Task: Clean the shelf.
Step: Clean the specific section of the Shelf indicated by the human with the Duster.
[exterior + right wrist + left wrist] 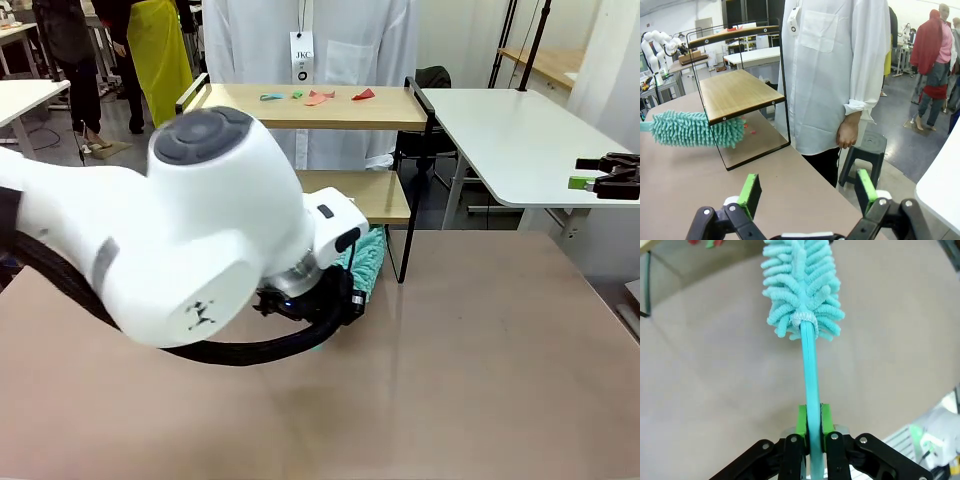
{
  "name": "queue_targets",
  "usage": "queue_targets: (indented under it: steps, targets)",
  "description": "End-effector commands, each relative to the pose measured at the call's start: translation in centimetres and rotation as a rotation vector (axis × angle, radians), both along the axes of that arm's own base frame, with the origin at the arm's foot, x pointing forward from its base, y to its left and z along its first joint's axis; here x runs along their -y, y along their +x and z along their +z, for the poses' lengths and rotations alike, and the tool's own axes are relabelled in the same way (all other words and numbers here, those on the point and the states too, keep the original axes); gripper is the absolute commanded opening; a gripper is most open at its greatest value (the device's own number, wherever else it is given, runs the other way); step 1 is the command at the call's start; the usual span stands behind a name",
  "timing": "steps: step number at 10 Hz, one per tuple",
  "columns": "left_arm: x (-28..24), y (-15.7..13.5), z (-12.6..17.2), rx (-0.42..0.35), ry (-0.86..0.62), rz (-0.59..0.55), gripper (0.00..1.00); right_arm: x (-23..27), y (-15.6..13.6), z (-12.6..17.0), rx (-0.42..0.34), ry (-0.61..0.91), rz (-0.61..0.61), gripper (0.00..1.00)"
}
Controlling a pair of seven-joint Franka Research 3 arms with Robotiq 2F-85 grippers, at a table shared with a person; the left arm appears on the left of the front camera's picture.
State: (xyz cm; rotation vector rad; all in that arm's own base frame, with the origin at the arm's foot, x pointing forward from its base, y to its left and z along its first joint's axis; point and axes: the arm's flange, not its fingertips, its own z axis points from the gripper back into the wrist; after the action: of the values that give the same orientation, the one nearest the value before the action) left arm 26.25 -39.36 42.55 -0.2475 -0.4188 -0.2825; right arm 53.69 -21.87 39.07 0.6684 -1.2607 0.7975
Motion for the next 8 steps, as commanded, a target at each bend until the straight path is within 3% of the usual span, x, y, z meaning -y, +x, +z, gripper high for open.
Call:
queue_targets:
  steps: [1, 8]
  targets:
    - [3.5, 1.6, -1.6, 0.046, -0.014, 0.067, 0.13, -0.2, 0.0, 0.4, -0.016, -0.007, -0.002, 1.0]
    - [9.1, 6.3, -6.8, 0.057, -0.051, 0.137, 0.13, -0.2, 0.0, 0.4, -0.016, -0.007, -0.002, 1.0]
